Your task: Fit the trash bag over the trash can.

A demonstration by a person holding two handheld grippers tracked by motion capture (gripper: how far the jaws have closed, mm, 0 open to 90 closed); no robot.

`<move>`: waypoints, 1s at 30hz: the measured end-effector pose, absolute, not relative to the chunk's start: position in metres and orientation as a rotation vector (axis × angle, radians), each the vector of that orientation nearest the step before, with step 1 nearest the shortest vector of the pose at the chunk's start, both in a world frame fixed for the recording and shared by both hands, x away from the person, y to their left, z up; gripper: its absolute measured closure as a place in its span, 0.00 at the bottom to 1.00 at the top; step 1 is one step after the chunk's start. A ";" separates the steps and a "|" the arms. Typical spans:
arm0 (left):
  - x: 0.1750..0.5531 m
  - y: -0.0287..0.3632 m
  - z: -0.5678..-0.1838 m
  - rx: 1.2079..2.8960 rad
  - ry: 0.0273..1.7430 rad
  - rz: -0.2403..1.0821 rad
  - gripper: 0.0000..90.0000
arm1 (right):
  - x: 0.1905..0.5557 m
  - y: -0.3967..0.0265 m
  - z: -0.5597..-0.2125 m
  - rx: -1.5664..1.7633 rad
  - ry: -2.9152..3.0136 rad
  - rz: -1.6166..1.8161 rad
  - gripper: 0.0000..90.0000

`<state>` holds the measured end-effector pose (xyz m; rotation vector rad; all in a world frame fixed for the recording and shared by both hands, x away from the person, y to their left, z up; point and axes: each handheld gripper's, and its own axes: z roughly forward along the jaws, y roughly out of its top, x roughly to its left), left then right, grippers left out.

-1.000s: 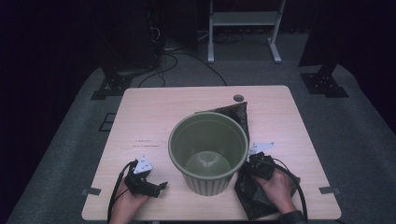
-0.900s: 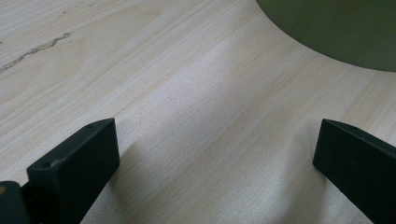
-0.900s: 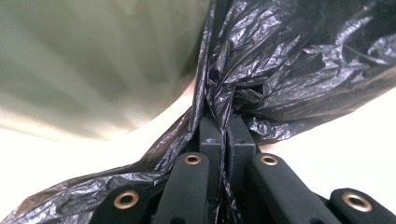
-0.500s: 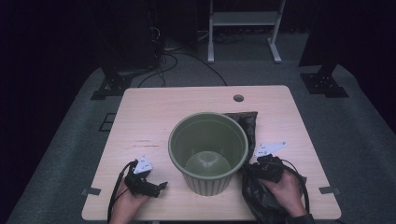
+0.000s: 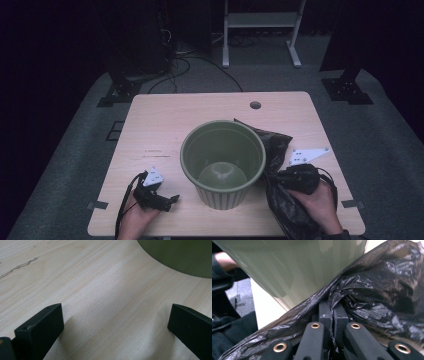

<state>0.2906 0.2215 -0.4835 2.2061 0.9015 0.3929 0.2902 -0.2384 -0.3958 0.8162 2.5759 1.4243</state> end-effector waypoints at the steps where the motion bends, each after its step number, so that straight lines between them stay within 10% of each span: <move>1: 0.291 0.222 -0.483 2.207 0.901 0.393 0.00 | 0.289 -0.240 -0.392 0.811 2.571 1.435 0.98; 30: 0.291 0.221 -0.484 2.204 0.901 0.395 0.00 | 0.279 -0.222 -0.282 0.375 2.603 1.744 0.98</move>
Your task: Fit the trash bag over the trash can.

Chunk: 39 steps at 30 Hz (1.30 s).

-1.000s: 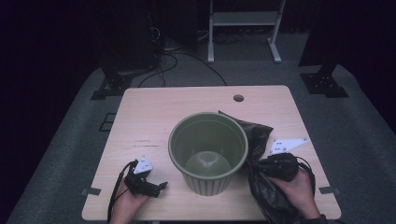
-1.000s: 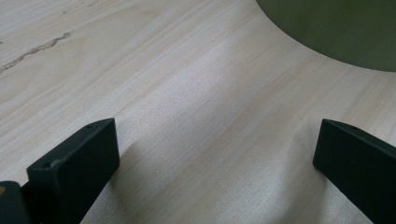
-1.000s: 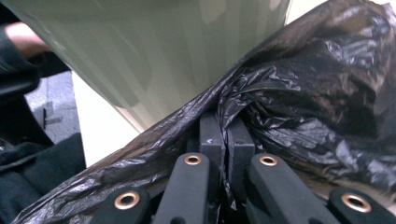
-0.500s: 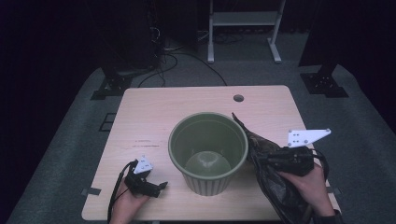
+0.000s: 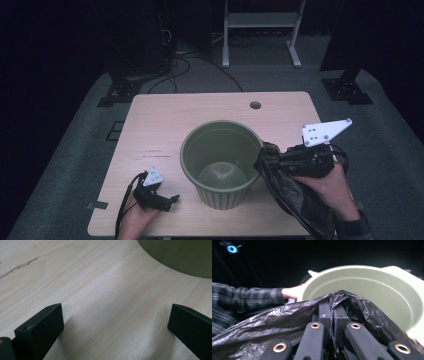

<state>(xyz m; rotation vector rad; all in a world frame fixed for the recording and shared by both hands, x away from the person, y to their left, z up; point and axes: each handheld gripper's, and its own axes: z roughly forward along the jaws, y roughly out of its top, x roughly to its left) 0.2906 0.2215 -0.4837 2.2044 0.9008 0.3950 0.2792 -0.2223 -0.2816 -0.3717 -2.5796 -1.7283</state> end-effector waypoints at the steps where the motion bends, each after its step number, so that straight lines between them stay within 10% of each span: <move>1: 0.291 0.221 -0.484 2.204 0.901 0.395 0.00 | 0.280 -0.219 -0.279 -0.351 -2.579 -1.723 0.98; 39: 0.291 0.221 -0.484 2.201 0.901 0.400 0.00 | 0.312 -0.034 -0.231 0.063 -2.403 -1.600 0.98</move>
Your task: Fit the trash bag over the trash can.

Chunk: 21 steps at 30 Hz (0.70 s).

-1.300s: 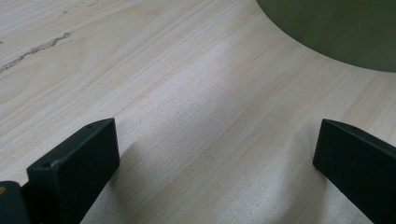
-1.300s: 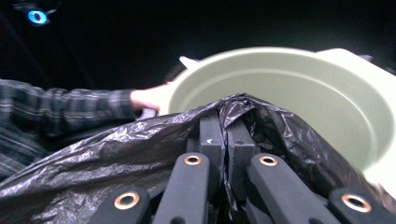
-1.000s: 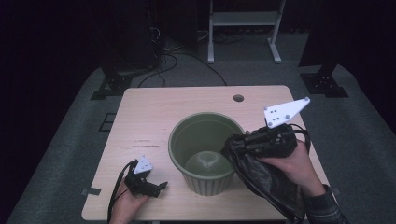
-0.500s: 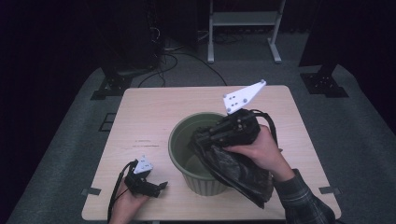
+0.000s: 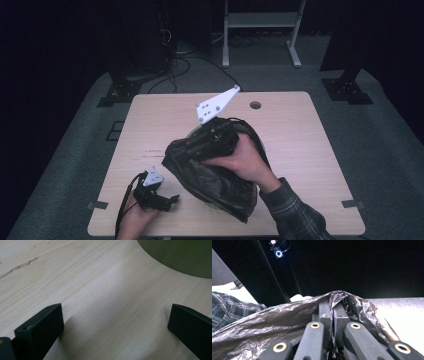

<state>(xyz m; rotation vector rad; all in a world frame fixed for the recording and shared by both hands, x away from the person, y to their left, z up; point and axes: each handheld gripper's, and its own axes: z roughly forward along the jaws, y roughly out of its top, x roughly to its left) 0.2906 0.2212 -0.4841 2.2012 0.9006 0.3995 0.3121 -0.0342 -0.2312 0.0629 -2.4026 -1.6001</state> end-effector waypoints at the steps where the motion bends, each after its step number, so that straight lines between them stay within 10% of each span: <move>1: 0.291 0.221 -0.484 2.201 0.901 0.400 0.00 | 0.312 -0.030 -0.232 0.064 -2.395 -1.596 0.98; 21: 0.291 0.221 -0.484 2.205 0.900 0.395 0.00 | 0.328 -0.068 -0.246 -0.121 -2.463 -1.631 0.97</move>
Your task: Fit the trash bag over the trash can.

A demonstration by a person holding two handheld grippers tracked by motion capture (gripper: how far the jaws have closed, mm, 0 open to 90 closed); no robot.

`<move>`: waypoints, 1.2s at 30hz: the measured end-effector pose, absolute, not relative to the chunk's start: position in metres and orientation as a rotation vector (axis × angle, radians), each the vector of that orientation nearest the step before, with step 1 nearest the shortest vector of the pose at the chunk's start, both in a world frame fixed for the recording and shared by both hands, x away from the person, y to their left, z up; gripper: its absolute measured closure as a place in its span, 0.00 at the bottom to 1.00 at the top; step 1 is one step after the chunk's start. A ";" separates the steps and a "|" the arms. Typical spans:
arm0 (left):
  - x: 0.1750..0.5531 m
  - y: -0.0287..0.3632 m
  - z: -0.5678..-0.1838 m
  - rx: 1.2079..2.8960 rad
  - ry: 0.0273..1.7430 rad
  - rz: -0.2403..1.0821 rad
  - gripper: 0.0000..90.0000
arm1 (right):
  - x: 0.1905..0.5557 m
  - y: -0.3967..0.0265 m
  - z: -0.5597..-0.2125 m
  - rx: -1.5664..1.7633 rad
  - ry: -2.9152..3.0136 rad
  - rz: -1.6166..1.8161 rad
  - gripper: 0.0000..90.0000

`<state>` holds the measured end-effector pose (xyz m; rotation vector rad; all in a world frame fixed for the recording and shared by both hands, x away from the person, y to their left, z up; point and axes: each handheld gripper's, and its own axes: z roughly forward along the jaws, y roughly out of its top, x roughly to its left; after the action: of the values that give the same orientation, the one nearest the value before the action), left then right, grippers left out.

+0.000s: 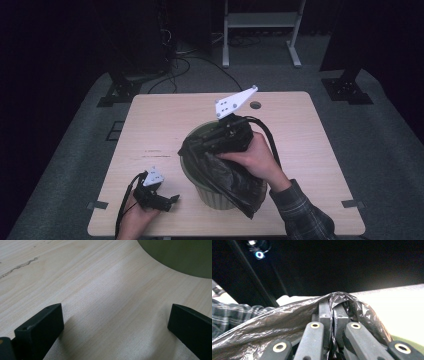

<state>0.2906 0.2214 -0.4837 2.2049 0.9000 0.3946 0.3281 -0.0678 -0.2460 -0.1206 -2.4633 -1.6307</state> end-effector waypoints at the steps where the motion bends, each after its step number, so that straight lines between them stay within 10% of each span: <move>1: 0.291 0.221 -0.484 2.204 0.901 0.395 0.00 | 0.329 -0.072 -0.247 -0.140 -2.472 -1.633 0.97; 36: 0.291 0.224 -0.481 2.201 0.883 0.365 0.00 | 0.367 -0.110 -0.271 -0.513 -2.862 -1.515 0.97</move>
<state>0.2907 0.2242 -0.4807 2.2015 0.8829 0.3648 0.3666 -0.1096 -0.2707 -0.5133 -2.8625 -1.5146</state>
